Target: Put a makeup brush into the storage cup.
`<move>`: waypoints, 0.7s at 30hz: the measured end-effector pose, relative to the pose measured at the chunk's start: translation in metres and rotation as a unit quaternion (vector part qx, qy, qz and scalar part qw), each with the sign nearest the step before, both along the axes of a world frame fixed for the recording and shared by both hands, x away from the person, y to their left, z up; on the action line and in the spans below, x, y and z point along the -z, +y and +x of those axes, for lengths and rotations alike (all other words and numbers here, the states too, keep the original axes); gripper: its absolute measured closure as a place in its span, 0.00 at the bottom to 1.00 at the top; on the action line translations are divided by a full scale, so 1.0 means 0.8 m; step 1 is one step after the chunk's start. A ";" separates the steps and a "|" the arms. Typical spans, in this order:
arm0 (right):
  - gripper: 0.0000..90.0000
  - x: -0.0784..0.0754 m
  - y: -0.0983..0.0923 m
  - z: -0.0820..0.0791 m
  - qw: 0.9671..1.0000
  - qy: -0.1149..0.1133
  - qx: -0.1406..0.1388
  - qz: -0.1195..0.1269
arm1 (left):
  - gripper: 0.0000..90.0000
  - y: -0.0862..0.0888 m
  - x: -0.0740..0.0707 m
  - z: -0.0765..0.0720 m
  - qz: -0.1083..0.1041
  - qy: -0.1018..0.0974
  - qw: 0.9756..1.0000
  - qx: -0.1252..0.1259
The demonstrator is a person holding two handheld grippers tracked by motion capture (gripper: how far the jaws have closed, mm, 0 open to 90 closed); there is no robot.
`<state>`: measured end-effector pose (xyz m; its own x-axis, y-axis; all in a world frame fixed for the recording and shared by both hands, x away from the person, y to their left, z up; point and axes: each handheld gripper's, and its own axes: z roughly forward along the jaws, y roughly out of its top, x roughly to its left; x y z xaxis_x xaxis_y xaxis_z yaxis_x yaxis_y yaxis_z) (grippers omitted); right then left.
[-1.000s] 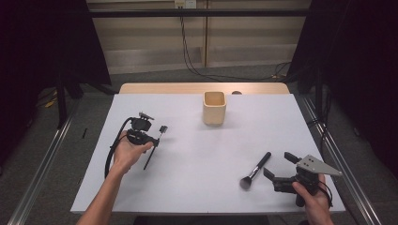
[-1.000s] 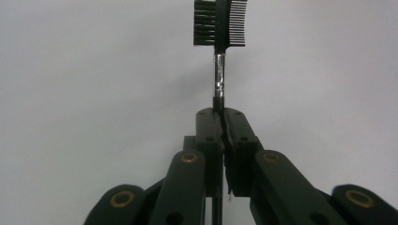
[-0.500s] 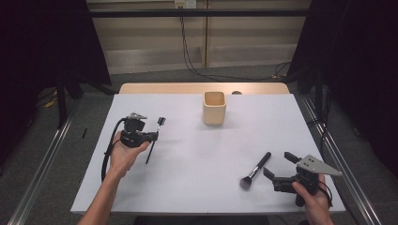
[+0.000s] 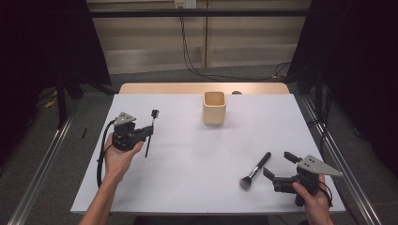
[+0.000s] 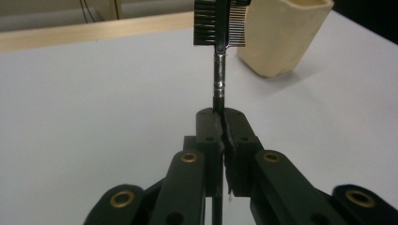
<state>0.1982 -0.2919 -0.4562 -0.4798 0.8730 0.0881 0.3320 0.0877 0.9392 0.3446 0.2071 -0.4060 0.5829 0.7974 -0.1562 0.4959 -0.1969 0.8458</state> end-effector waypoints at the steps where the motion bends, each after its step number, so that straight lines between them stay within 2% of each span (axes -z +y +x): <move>1: 0.00 0.000 0.000 0.000 1.000 0.000 -0.001 0.001 | 0.95 0.001 -0.001 -0.001 -0.004 -0.003 1.000 -0.002; 3: 0.00 0.000 0.001 0.000 1.000 0.001 0.001 0.002 | 0.95 0.003 -0.005 -0.003 -0.021 -0.010 1.000 -0.001; 8: 0.00 0.000 -0.001 0.000 1.000 0.000 0.002 0.004 | 0.95 0.006 -0.012 -0.008 -0.039 -0.033 0.999 -0.003; 13: 0.00 0.000 -0.001 -0.001 1.000 -0.001 0.002 0.004 | 0.95 0.002 -0.013 -0.014 -0.052 -0.081 0.995 0.015; 18: 0.00 0.000 -0.001 -0.001 1.000 -0.003 0.001 0.005 | 0.95 -0.004 -0.012 -0.016 -0.061 -0.096 0.993 0.017; 21: 0.00 0.000 -0.002 -0.002 1.000 -0.003 0.001 0.005 | 0.95 -0.006 -0.011 -0.015 -0.071 -0.098 0.992 0.019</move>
